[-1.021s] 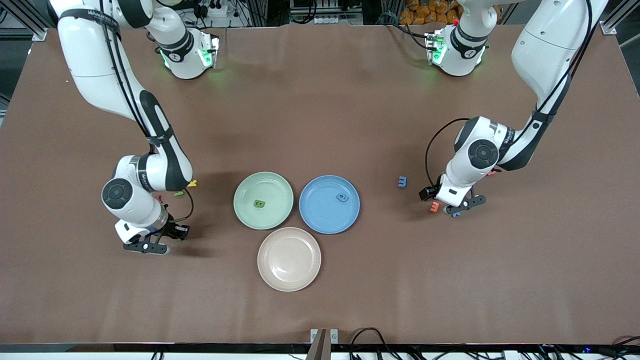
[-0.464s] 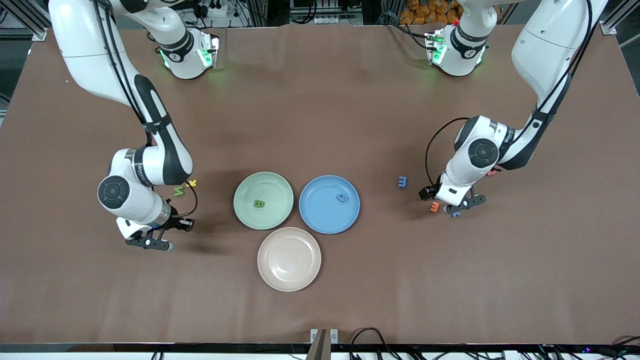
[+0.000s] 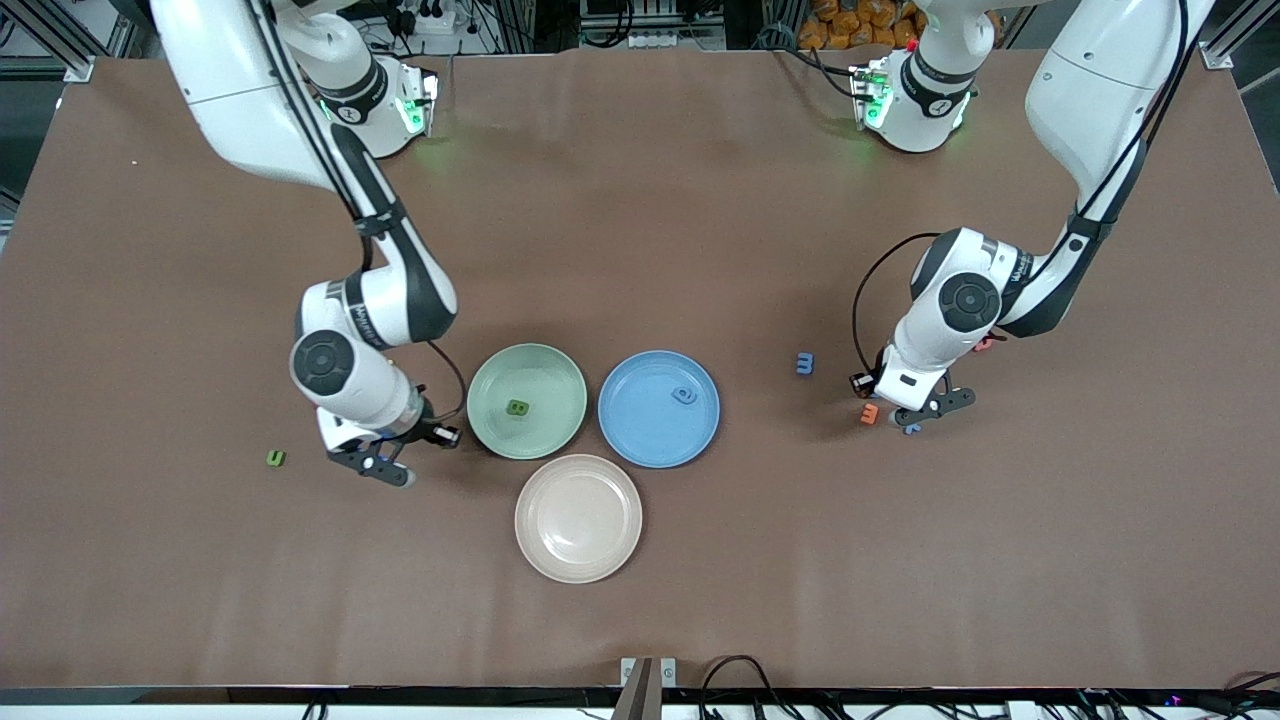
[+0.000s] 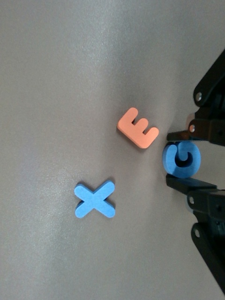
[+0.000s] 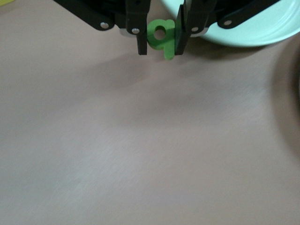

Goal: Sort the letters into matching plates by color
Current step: 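Place b on green plate with the right gripper while the left gripper grasps G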

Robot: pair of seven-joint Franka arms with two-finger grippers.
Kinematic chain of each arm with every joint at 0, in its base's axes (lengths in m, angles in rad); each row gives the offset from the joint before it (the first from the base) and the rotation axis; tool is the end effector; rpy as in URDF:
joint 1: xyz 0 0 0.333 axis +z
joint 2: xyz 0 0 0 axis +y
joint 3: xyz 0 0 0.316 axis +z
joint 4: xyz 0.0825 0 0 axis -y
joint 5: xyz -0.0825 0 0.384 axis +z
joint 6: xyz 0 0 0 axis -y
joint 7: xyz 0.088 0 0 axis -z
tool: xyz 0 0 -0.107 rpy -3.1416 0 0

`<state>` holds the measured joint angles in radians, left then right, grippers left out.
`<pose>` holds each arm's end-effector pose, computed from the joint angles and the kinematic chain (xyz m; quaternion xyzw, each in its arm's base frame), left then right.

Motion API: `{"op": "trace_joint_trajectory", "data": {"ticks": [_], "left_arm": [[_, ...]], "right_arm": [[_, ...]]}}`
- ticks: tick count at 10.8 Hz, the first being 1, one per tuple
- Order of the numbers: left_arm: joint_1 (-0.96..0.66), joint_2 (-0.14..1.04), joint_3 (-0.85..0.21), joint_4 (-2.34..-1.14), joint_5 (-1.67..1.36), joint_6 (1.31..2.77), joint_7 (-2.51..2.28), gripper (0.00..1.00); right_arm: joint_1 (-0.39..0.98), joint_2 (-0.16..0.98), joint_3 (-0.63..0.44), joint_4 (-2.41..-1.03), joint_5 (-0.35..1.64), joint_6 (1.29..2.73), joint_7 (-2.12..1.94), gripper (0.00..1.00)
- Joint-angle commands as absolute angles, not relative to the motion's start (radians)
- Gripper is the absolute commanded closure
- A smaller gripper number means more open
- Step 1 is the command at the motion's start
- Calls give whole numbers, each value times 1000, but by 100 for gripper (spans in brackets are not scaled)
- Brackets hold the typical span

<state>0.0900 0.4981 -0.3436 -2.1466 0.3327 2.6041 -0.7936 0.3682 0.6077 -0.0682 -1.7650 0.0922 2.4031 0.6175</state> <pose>0.5459 -0.1517 0.1791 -0.9894 -0.1455 -0.0051 0.0015 0.6347 0.2010 0.2232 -0.9826 0.1848 -0.0092 0.0182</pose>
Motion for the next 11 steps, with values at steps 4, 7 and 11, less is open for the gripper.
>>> {"op": "trace_joint_trajectory", "data": {"ticks": [4,7,11], "left_arm": [[87,431,-362,-2135,357,2510,-799,100],[68,433,-379,-2100,353,2494,-843,100],[-4,455,-380,-2020,344,2444,-963,100]], "right_arm": [[509,597,-46,-1776,127,2395,853,79],[517,595,-48,-1779,133,2393,851,0],[479,569,-54,-1784,132,2349,809,0]]}}
